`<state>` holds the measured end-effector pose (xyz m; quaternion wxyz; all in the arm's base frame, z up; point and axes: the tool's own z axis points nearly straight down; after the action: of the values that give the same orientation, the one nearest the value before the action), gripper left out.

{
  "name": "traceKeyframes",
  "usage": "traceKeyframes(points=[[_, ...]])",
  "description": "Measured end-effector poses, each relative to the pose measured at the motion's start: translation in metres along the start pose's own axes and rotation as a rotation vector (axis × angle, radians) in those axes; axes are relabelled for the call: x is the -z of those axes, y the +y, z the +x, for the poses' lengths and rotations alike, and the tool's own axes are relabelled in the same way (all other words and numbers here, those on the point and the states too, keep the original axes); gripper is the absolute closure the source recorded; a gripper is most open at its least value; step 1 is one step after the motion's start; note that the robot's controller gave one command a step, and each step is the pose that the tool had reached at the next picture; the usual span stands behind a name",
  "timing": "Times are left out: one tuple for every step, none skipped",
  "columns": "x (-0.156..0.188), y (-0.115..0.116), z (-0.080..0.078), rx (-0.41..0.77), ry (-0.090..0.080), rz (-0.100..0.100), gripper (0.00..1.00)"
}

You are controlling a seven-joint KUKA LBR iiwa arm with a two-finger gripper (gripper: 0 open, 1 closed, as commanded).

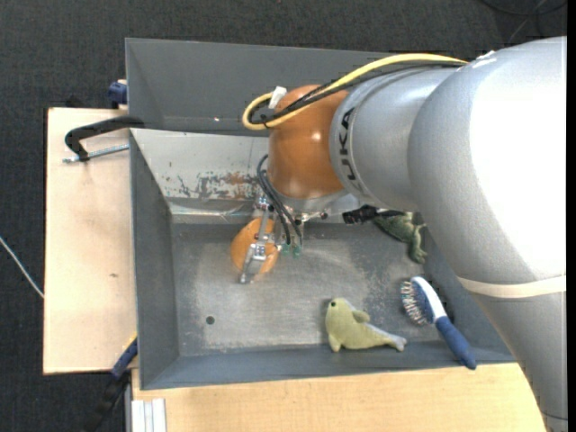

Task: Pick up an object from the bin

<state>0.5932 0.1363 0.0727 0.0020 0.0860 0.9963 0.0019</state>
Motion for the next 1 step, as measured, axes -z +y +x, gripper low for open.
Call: traceKeyframes(points=[[0.0012, 0.0013, -0.0005, 0.001, 0.002, 0.001, 0.00]])
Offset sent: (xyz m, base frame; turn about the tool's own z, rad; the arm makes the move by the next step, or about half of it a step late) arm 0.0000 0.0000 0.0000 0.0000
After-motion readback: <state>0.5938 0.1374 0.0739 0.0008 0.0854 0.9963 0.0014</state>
